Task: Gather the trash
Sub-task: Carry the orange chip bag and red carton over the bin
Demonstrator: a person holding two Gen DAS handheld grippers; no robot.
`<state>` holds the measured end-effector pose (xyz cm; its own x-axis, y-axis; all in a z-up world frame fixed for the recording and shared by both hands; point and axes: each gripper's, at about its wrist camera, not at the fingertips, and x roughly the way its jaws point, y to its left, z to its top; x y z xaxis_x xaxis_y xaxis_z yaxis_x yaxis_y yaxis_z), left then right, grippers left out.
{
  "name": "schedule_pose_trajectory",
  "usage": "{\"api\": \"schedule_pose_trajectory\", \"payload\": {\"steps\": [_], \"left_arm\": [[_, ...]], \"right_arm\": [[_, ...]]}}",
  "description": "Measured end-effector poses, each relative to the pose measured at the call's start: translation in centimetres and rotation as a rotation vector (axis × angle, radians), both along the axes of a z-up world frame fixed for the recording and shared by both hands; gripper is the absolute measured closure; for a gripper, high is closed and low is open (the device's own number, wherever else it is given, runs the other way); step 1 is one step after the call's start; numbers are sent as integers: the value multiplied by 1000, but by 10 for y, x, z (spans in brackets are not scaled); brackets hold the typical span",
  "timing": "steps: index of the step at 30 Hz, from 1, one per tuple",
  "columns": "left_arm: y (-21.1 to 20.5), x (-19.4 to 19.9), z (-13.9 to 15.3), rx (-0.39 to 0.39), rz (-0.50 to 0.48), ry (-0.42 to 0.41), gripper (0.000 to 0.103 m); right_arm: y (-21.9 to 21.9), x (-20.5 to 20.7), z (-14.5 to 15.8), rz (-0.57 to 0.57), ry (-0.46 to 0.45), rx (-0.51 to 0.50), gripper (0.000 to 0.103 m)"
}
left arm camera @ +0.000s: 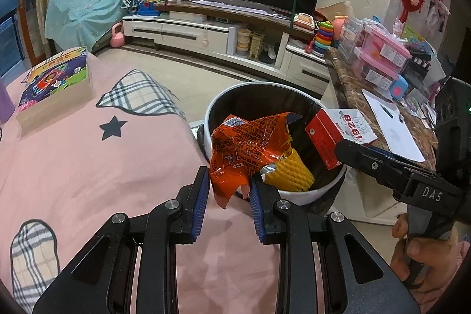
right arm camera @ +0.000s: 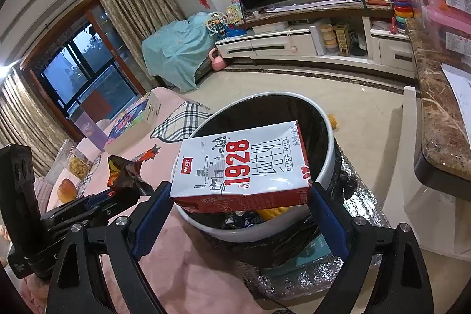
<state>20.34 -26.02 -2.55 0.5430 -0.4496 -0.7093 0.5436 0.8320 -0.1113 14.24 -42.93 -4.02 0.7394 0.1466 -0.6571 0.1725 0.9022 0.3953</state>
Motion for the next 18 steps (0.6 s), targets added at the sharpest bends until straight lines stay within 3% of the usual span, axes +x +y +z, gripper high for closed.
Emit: {"api": "schedule_pose_trajectory", "payload": {"steps": [18], "left_arm": [[-31,16,-2,36,-30,-5,78]], "right_arm": [[-10,18,-1,24,18,-30,11]]}}
